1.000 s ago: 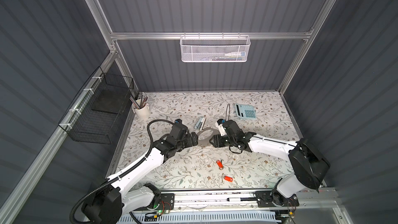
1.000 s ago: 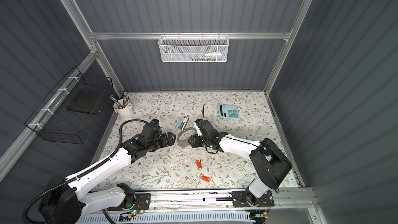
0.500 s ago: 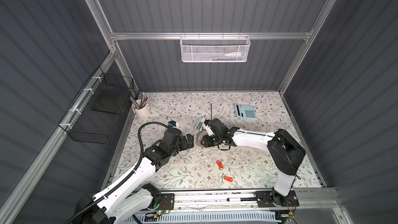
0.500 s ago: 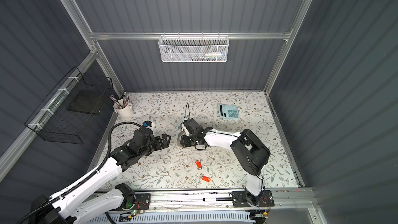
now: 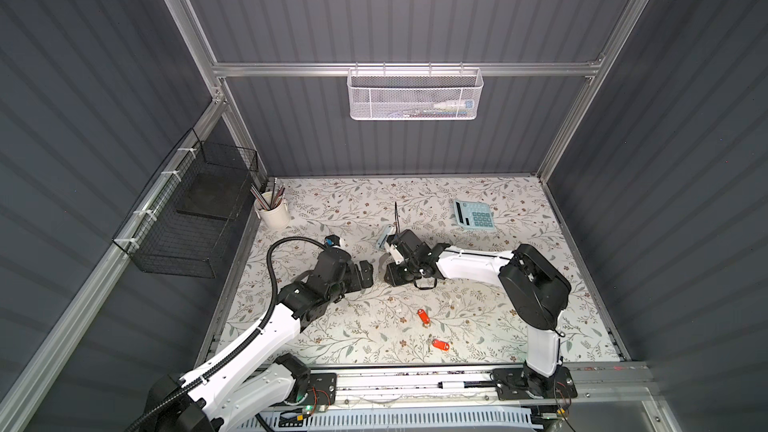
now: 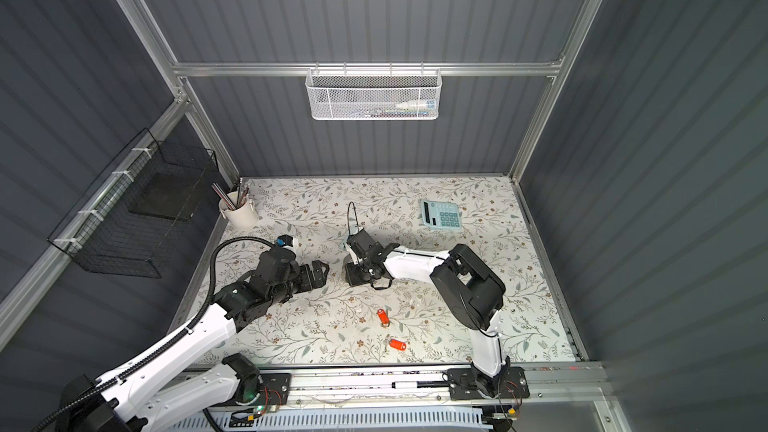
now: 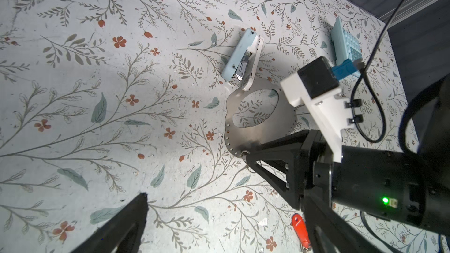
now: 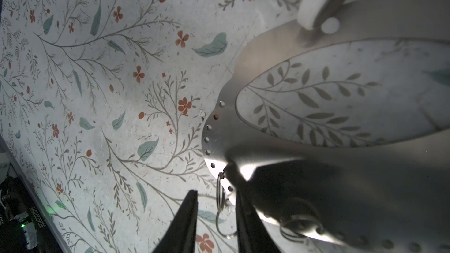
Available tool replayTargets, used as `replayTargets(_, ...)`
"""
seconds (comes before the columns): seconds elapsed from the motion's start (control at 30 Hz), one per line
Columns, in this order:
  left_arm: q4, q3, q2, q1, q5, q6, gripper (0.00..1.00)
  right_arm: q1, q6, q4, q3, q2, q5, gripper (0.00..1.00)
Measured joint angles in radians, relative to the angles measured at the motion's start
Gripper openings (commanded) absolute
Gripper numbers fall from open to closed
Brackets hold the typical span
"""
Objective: Put the keys on the keyring
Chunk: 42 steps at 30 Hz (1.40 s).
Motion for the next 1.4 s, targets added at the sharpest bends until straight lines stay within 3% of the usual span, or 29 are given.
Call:
replayTargets(0.67, -0.008, -0.004, 0.0, 0.0, -0.011, 0.002, 1.0, 0.01, -0.029, -0.011, 0.0, 0.006, 0.016, 0.0)
replayTargets(0.8, -0.023, -0.003, -0.001, 0.0, -0.03, 0.012, 1.0, 0.014, -0.04, -0.016, -0.007, -0.019, 0.034, 0.0)
replayTargets(1.03, -0.069, 0.028, -0.007, 0.0, -0.062, 0.063, 1.0, 0.015, -0.091, 0.026, -0.139, -0.218, 0.084, 0.0)
replayTargets(1.4, -0.073, 0.145, -0.056, 0.004, -0.058, 0.194, 0.97, -0.017, -0.265, 0.307, -0.431, -0.529, 0.174, 0.0)
